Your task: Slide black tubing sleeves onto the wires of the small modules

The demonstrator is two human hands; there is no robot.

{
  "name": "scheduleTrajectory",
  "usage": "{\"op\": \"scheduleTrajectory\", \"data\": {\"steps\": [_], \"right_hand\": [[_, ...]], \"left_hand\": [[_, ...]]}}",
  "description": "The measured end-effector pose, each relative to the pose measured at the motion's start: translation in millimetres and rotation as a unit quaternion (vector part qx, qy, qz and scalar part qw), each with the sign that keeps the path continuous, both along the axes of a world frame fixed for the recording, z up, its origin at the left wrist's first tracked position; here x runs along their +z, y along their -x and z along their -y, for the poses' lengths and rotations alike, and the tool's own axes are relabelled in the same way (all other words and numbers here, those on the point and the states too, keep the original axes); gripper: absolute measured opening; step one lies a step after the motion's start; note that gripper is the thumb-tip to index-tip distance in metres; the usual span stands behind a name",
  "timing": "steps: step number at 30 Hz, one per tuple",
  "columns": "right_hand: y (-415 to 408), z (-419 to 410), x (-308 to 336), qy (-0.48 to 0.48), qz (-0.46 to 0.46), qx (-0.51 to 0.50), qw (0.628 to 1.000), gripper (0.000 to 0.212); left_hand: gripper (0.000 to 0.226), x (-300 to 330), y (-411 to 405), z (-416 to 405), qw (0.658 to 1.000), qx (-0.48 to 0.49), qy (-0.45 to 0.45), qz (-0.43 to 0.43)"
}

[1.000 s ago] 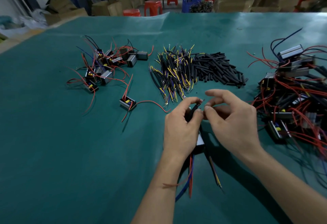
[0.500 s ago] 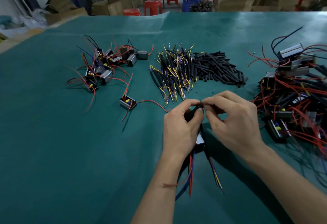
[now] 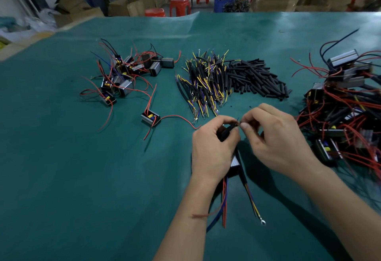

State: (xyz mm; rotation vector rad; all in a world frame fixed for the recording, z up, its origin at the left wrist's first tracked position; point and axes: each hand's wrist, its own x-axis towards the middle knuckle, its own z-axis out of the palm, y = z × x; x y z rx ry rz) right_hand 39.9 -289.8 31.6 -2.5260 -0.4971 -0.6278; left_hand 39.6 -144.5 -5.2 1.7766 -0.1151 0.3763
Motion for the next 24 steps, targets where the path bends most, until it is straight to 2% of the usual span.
{"op": "scheduleTrajectory", "data": {"steps": [2,3,5,7,8,9,10,11,12,13,14,15,17,21,24], "right_hand": [[-3,-2,-2,-0.066,-0.072,-0.037,0.995,0.013],[-6,-3,-3,-0.145,-0.145,-0.055,0.977,0.019],[-10,-4,-3,-0.338,-0.295,-0.064,0.891,0.025],[-12,-1,0,-0.466,-0.393,-0.055,0.791,0.026],[-13,2,1,-0.49,-0.418,-0.05,0.763,0.026],[-13,5,1,-0.495,-0.423,-0.039,0.758,0.027],[-13,8,0,-0.472,-0.401,-0.026,0.785,0.027],[-12,9,-2,-0.41,-0.346,-0.013,0.844,0.025],[-10,10,-4,-0.315,-0.257,-0.009,0.914,0.019],[-9,10,-4,-0.219,-0.149,-0.009,0.964,0.011],[-7,10,-5,-0.148,-0.056,0.002,0.987,0.008],[-6,10,-6,-0.105,0.01,0.018,0.994,0.01],[-6,11,-5,-0.064,0.075,0.044,0.994,0.008],[-5,10,-9,-0.032,0.124,0.051,0.99,0.006],[-5,7,-10,-0.033,0.125,0.055,0.99,0.004]], "left_hand": [[0.008,0,0,0,1.0,0.003,-0.005,0.002],[0.007,-1,0,0,1.0,0.0,-0.007,0.003],[0.006,-1,0,1,1.0,-0.009,-0.011,0.001],[0.005,-1,0,1,1.0,-0.014,-0.017,-0.002],[0.004,-1,0,2,1.0,-0.016,-0.019,-0.002],[0.004,-1,0,2,1.0,-0.016,-0.019,-0.001],[0.003,-1,0,2,1.0,-0.016,-0.016,0.0],[0.004,0,-1,1,1.0,-0.015,-0.01,0.0],[0.004,0,-1,1,1.0,-0.015,-0.001,-0.001],[0.005,0,-1,1,1.0,-0.016,0.01,-0.006],[0.005,-1,-1,0,0.999,-0.02,0.023,-0.014],[0.005,-1,-1,0,0.999,-0.026,0.038,-0.024],[0.007,-2,-2,0,0.996,-0.036,0.075,-0.041],[0.011,-2,-5,-1,0.993,-0.039,0.099,-0.05],[0.01,-2,-4,-1,0.993,-0.042,0.099,-0.048]]}}
